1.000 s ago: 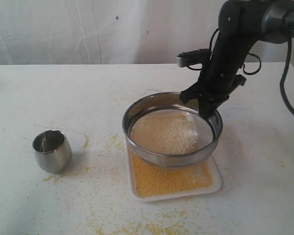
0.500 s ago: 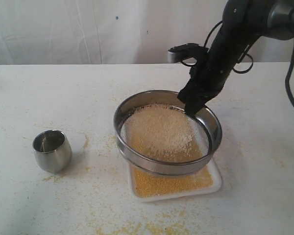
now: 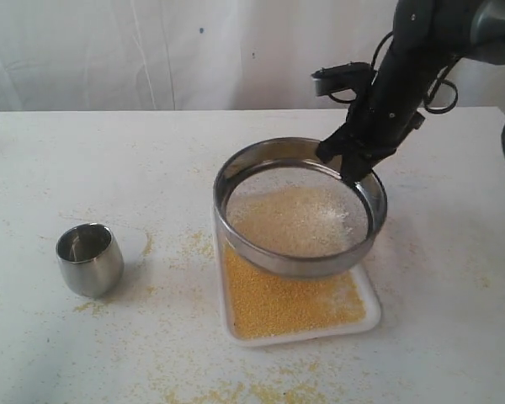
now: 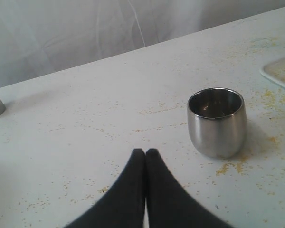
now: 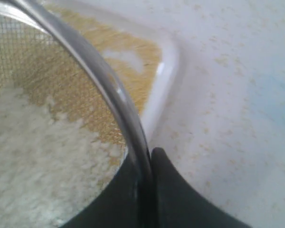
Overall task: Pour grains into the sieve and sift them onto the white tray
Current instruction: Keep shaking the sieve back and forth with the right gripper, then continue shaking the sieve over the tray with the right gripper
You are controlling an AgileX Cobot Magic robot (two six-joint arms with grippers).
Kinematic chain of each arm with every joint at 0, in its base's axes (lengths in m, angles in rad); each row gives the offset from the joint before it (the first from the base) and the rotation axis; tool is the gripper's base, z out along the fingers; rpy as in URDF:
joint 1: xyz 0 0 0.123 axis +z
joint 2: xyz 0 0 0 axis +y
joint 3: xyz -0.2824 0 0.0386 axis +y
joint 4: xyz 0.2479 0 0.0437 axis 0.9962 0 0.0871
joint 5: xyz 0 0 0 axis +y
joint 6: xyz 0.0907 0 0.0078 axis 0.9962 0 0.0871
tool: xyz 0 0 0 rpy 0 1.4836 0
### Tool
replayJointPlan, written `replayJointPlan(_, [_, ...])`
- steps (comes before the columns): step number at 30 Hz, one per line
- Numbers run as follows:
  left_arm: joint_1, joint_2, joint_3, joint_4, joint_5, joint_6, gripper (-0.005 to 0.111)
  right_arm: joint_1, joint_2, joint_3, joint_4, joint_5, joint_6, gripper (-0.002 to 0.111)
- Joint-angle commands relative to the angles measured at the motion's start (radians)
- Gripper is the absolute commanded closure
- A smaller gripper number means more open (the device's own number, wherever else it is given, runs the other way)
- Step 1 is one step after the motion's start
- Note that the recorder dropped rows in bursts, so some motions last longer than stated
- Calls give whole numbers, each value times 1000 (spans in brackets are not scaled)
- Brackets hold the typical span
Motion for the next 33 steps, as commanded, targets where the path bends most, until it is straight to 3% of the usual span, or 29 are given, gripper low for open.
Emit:
replayJointPlan(1, [3, -5, 3, -6, -4, -1, 107, 15, -29, -4, -102, -51, 208, 108])
replayJointPlan(2, [3, -5, 3, -6, -4, -1, 107, 13, -34, -4, -232, -87, 476, 108])
replayJointPlan(3, [3, -5, 3, -6, -4, -1, 107, 13, -34, -4, -243, -82, 534, 108])
replayJointPlan(5, [3, -5, 3, -6, -4, -1, 107, 19, -34, -4, -33, 23, 108, 108])
replayJointPlan(6, [3, -5, 3, -6, -4, -1, 107, 21, -29, -4, 147, 73, -228, 108])
replayJointPlan(7, [3, -5, 3, -6, -4, -1, 107, 23, -29, -4, 121, 73, -186, 108])
replayJointPlan(8, [3, -5, 3, -6, -4, -1, 107, 16, -32, -4, -122, -44, 232, 108])
replayJointPlan(9, [3, -5, 3, -6, -4, -1, 107, 16, -34, -4, -242, -59, 481, 108])
replayJointPlan(10, [3, -5, 3, -6, -4, -1, 107, 16, -34, -4, -217, -32, 419, 108])
replayJointPlan(11, [3, -5, 3, -6, -4, -1, 107, 19, -34, -4, -111, 18, 212, 108])
replayJointPlan(12, [3, -5, 3, -6, -4, -1, 107, 23, -29, 0, 145, 73, -209, 108])
replayJointPlan(13, [3, -5, 3, -6, -4, -1, 107, 25, -35, 5, 158, 73, -206, 108])
replayJointPlan(15, [3, -5, 3, -6, -4, -1, 107, 25, -42, 5, -184, -85, 457, 108])
replayJointPlan(16, [3, -5, 3, -6, -4, -1, 107, 25, -42, 8, -194, -84, 509, 108])
replayJointPlan(18, [3, -5, 3, -6, -4, -1, 107, 32, -42, 8, 131, 73, -138, 108])
replayJointPlan(19, [3, -5, 3, -6, -4, -1, 107, 32, -44, 8, 132, 73, -161, 108])
replayJointPlan(20, [3, -5, 3, -6, -4, -1, 107, 32, -46, 8, 9, -35, 60, 108])
replayJointPlan(21, [3, -5, 3, -6, -4, -1, 107, 26, -50, 8, -167, -95, 464, 108])
replayJointPlan(22, [3, -5, 3, -6, -4, -1, 107, 26, -50, 8, -193, -97, 539, 108])
replayJointPlan(26, [3, -5, 3, -6, -4, -1, 107, 46, -44, 8, 213, 73, -206, 108])
replayJointPlan(27, [3, -5, 3, -6, -4, -1, 107, 49, -44, 8, 215, 73, -263, 108])
replayJointPlan(28, [3, -5, 3, -6, -4, -1, 107, 49, -46, 8, 136, 73, -166, 108])
replayJointPlan(31, [3, -5, 3, -6, -4, -1, 107, 45, -55, 8, -262, -88, 500, 108])
replayJointPlan(32, [3, -5, 3, -6, -4, -1, 107, 45, -55, 8, -310, -88, 616, 108])
replayJointPlan(33, [3, -5, 3, -6, -4, -1, 107, 45, -55, 8, -217, -53, 446, 108])
